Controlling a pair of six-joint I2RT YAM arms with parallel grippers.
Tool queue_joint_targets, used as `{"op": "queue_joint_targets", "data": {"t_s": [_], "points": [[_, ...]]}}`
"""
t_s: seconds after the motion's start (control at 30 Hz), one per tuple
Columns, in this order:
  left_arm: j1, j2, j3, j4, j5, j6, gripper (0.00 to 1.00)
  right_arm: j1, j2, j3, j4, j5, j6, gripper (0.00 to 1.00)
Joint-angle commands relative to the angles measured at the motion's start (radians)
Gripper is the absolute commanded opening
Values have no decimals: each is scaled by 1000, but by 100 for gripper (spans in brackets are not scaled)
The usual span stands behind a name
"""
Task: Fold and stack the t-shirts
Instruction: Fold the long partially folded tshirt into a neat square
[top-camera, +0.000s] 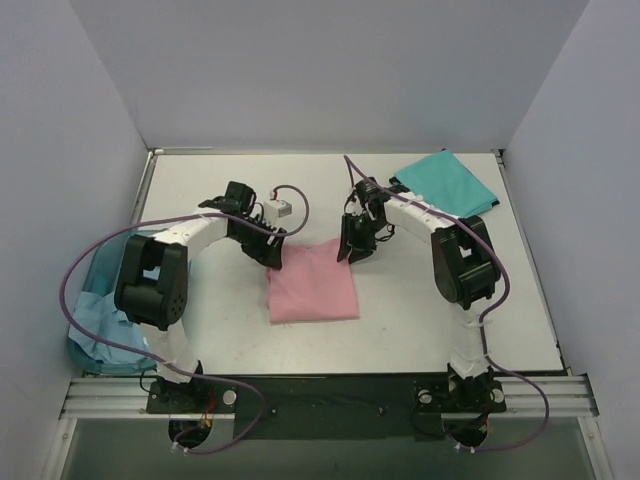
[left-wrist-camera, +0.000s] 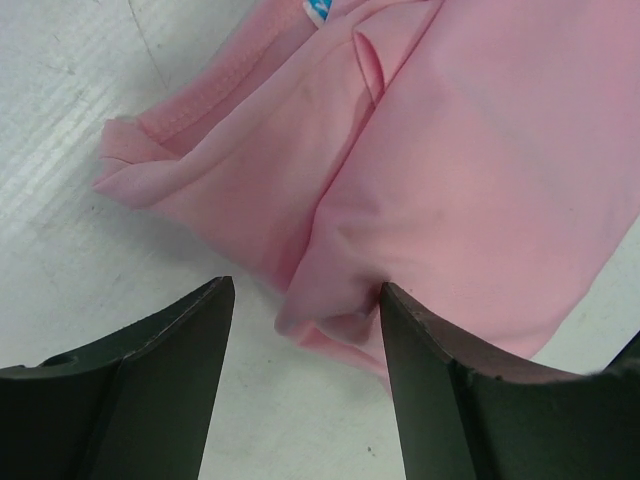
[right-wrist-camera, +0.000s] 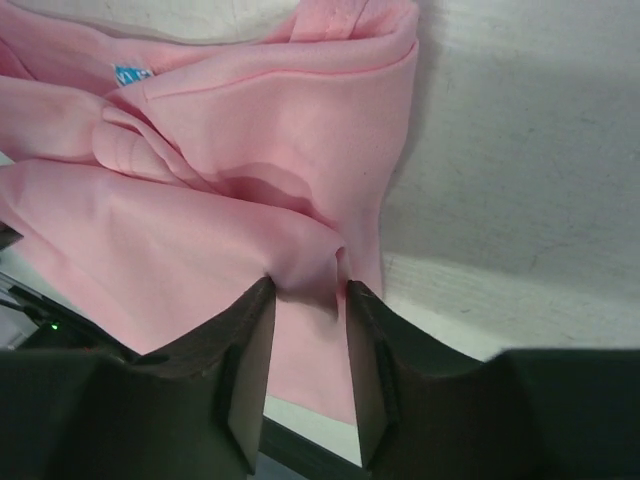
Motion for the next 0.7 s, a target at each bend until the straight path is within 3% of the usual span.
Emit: {"op": "queue_joint_targets", "data": {"t_s": [0.0, 0.07, 0.1, 0.13, 0.17, 0.2, 0.23, 0.43, 0.5, 0.53, 0.57, 0.67], "points": [[-7, 57, 47, 16, -13, 16, 70, -5, 15, 28, -7, -1, 6, 22], [-7, 65, 59, 19, -1, 8, 59, -5, 15, 35, -2, -11, 1, 8], [-7, 65, 65, 15, 25, 3, 41, -5, 10, 35, -1, -15, 0, 0], [-7, 57, 68, 6, 39, 5, 32, -5, 7, 32, 2, -18, -3, 0], [-7, 38, 62, 4, 65, 6, 12, -7, -5, 25, 4, -16, -3, 0], [-7, 25, 58, 8, 71, 2, 2, -7, -20, 18, 7, -16, -5, 0], [-6, -8, 41, 16, 74, 0, 0, -7, -28, 13, 7, -15, -5, 0], [1, -108, -2, -30, 85, 19, 0, -2, -152, -54, 13, -8, -5, 0], [1, -110, -20, -34, 79, 25, 11, 1, -178, -77, 22, -10, -5, 0], [1, -107, -30, -21, 64, 16, 27, 2, -177, -79, 27, -13, -2, 0], [1, -95, -28, -7, 50, 10, 34, 1, -171, -76, 30, -21, 3, 0], [1, -44, 5, 7, -4, -6, 44, 5, -125, -54, 35, -25, 11, 0]]}}
